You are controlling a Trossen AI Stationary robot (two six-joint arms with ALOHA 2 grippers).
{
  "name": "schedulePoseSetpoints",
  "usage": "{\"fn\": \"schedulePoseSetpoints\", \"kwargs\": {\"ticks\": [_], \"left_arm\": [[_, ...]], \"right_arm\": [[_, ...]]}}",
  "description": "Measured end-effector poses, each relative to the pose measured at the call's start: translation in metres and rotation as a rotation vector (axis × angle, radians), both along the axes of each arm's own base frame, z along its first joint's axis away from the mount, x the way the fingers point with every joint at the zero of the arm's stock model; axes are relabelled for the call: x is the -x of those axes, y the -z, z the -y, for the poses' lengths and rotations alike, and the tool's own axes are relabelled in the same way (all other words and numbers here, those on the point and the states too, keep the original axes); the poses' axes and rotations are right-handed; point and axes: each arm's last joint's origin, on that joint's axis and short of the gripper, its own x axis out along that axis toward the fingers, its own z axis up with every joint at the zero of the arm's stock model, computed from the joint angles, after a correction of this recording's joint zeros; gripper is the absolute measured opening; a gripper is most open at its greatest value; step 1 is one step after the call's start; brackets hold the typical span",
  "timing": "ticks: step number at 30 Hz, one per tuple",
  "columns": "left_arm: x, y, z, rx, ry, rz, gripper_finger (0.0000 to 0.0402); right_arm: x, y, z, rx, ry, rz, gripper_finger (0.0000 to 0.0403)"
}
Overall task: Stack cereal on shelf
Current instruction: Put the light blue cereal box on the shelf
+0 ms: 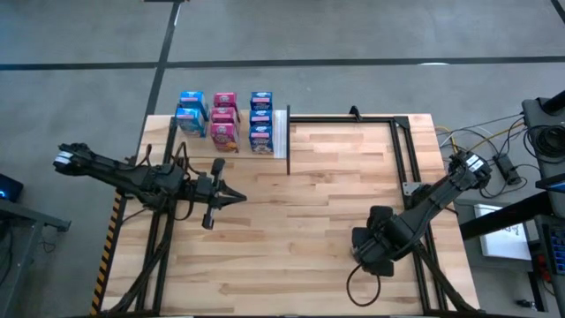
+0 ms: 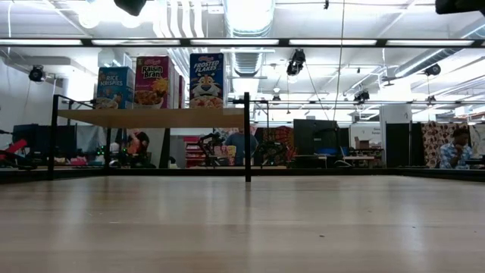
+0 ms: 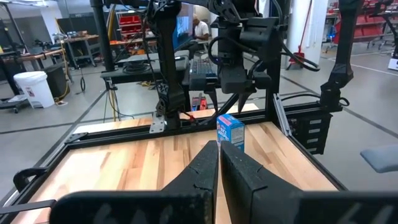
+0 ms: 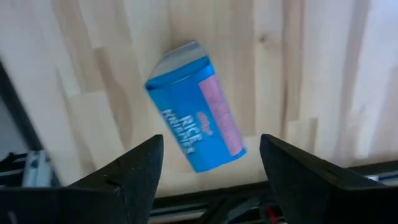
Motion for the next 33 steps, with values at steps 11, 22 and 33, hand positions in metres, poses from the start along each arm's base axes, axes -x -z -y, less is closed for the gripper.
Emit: {"fn": "schedulePoseSetpoints", "kwargs": {"ticks": [11, 22, 33], "left_arm": [[0.000, 0.000, 0.000, 0.000, -0.003, 0.000, 0.0000], [0.000, 0.000, 0.000, 0.010, -0.004, -0.001, 0.0000], [0.000, 0.000, 0.000, 0.012, -0.004, -0.001, 0.0000]], "right_arm": [[0.001, 0.006, -0.001, 0.017, -0.030, 0.003, 0.0256], [0.003, 0.024, -0.003, 0.015, -0.030, 0.001, 0.0256], [-0.004, 0.037, -0.006, 0.004, -0.087, 0.095, 0.0254]]}}
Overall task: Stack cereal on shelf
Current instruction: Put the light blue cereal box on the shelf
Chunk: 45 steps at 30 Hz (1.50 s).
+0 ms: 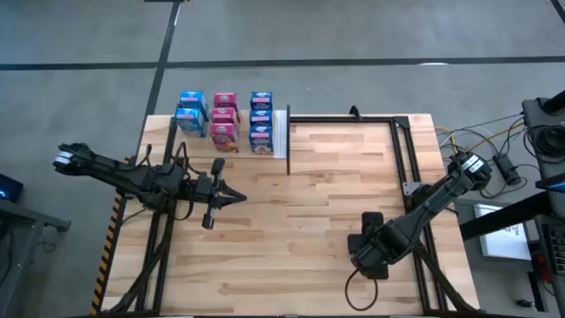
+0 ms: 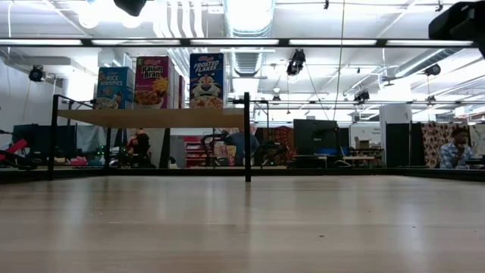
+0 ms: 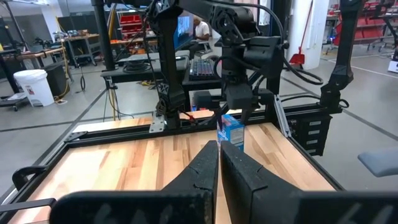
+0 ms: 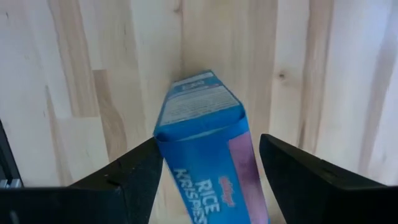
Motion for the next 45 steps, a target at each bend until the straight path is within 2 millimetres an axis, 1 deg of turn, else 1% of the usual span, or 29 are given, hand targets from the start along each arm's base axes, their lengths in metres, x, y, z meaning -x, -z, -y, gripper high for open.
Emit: {"fn": "schedulePoseSetpoints", "kwargs": {"ticks": [4, 10, 15, 18, 21, 23, 26, 29, 32, 35, 38, 41, 45], "left_arm": [[0.000, 0.000, 0.000, 0.000, 0.000, 0.000, 0.0000], [0.000, 0.000, 0.000, 0.010, 0.000, 0.000, 0.0000], [0.000, 0.000, 0.000, 0.016, -0.001, 0.000, 0.0000], [0.000, 0.000, 0.000, 0.020, -0.001, 0.002, 0.0000], [-0.002, -0.001, 0.001, 0.039, -0.001, 0.013, 0.0000], [-0.005, 0.001, 0.001, 0.046, -0.001, 0.007, 0.0000], [-0.014, 0.006, 0.004, 0.046, -0.002, -0.001, 0.0000], [-0.025, 0.011, 0.007, 0.047, -0.001, 0.001, 0.0000], [-0.031, 0.016, 0.008, 0.043, -0.002, -0.014, 0.0000], [-0.035, 0.017, 0.009, 0.043, -0.002, -0.029, 0.0000], [-0.037, 0.020, 0.010, 0.056, -0.005, -0.062, 0.0000], [-0.036, 0.027, 0.010, 0.081, -0.012, -0.136, 0.0000], [-0.031, 0.035, 0.008, 0.161, -0.034, -0.247, 0.0000]], "right_arm": [[0.000, 0.003, 0.000, -0.006, -0.001, 0.003, 0.0236], [-0.001, 0.003, 0.000, -0.006, 0.000, 0.005, 0.0182], [-0.003, 0.003, -0.001, -0.023, -0.006, 0.027, 0.0152], [-0.005, 0.000, -0.001, -0.030, -0.009, 0.037, 0.0141], [-0.011, -0.009, 0.003, -0.041, -0.010, 0.069, 0.0134], [-0.018, -0.017, 0.006, -0.017, -0.007, 0.127, 0.0129], [-0.032, -0.029, 0.013, 0.052, -0.013, 0.262, 0.0126], [-0.048, -0.039, 0.023, 0.108, -0.042, 0.393, 0.0126], [-0.067, -0.045, 0.034, 0.118, -0.096, 0.503, 0.0127], [-0.083, -0.047, 0.045, 0.140, -0.167, 0.605, 0.0127], [-0.098, -0.045, 0.058, 0.175, -0.213, 0.698, 0.0127], [-0.110, -0.042, 0.073, 0.203, -0.210, 0.788, 0.0125], [-0.121, -0.039, 0.088, 0.225, -0.174, 0.898, 0.0123]]}}
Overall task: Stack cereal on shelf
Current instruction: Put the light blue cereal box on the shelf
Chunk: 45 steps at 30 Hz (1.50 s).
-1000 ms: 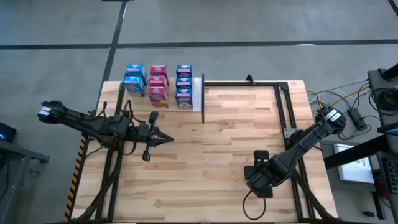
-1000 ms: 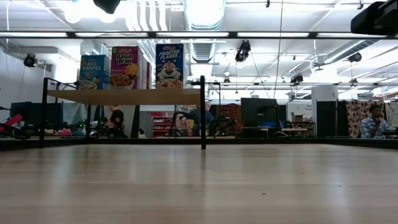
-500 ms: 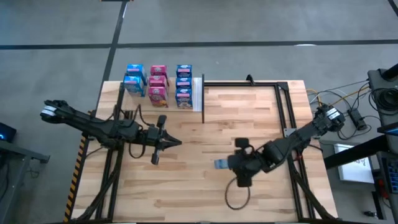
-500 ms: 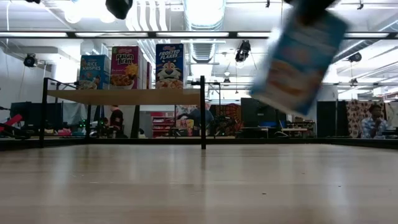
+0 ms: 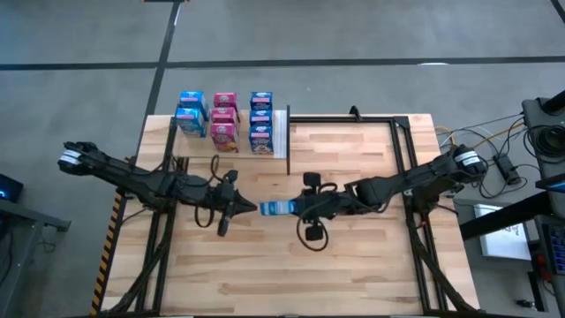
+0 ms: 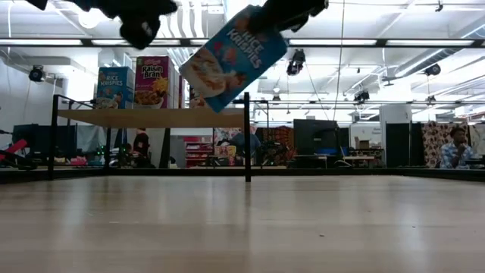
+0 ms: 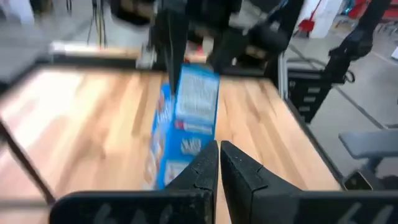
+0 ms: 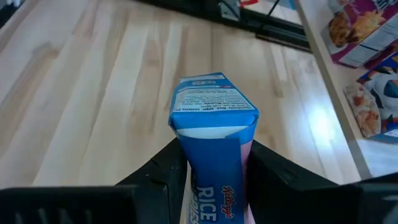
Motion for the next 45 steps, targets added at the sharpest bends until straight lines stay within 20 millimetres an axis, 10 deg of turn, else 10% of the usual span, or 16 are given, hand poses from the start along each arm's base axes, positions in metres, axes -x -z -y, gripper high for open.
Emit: {"fn": "schedulePoseSetpoints", "kwargs": {"ticks": [11, 26, 45], "left_arm": [[-0.003, 0.006, 0.004, -0.008, 0.018, -0.034, 0.0034], [-0.042, 0.026, 0.010, -0.165, -0.126, 0.055, 0.0259], [-0.058, 0.038, 0.007, -0.286, -0.240, -0.059, 0.0265]], "right_arm": [[-0.004, 0.019, 0.021, -0.040, 0.070, 0.057, 0.0122], [-0.004, 0.023, 0.022, -0.068, 0.089, 0.066, 0.0121], [-0.004, 0.023, 0.022, -0.063, 0.085, 0.064, 0.0119]]}}
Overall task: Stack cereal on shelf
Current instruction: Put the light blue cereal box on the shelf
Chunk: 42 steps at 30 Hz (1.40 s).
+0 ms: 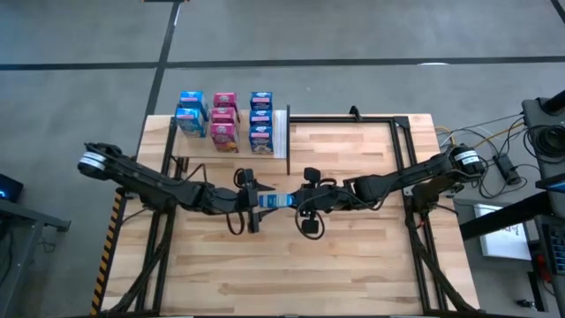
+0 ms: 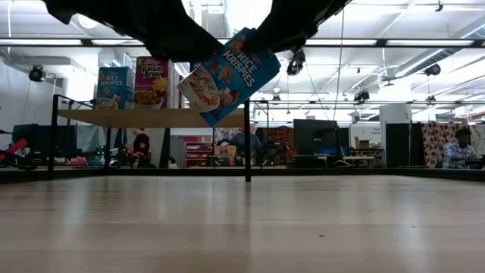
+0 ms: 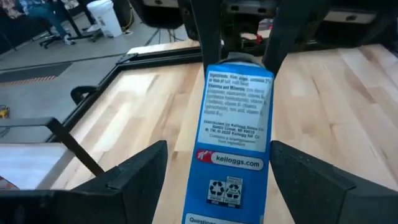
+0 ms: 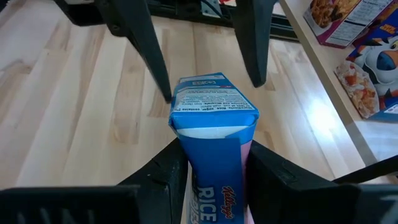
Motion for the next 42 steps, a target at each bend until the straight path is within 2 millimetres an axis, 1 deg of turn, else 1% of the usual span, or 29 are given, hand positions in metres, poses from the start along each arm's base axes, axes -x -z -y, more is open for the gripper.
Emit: {"fn": "schedulePoseSetpoints", "kwargs": {"ticks": [5, 10, 14, 18, 28, 35, 39, 42], "left_arm": [[-0.002, 0.005, 0.002, 0.034, 0.051, -0.015, 0.0273], [-0.005, 0.010, 0.002, 0.026, 0.041, -0.035, 0.0300], [-0.009, 0.016, 0.002, 0.010, 0.040, -0.050, 0.0304], [-0.009, 0.016, 0.002, -0.002, 0.027, -0.044, 0.0281], [-0.009, 0.016, 0.001, -0.006, 0.019, -0.044, 0.0193], [-0.009, 0.017, 0.001, -0.008, 0.020, -0.053, 0.0149], [-0.009, 0.018, 0.001, -0.007, 0.019, -0.060, 0.0137], [-0.008, 0.017, 0.001, -0.009, 0.020, -0.059, 0.0136]], "right_arm": [[0.000, 0.000, 0.000, 0.000, -0.001, 0.001, 0.0119], [0.000, 0.000, 0.000, -0.001, -0.003, 0.000, 0.0118], [0.000, 0.000, 0.000, 0.000, -0.002, 0.000, 0.0118], [0.000, 0.000, 0.000, 0.000, -0.002, 0.000, 0.0118], [0.000, 0.000, 0.000, 0.000, -0.004, -0.001, 0.0122], [0.000, 0.000, -0.001, -0.025, -0.015, 0.001, 0.0165], [0.000, -0.001, -0.001, -0.016, -0.021, 0.002, 0.0189], [0.004, -0.008, 0.000, -0.005, -0.030, 0.020, 0.0201]]}}
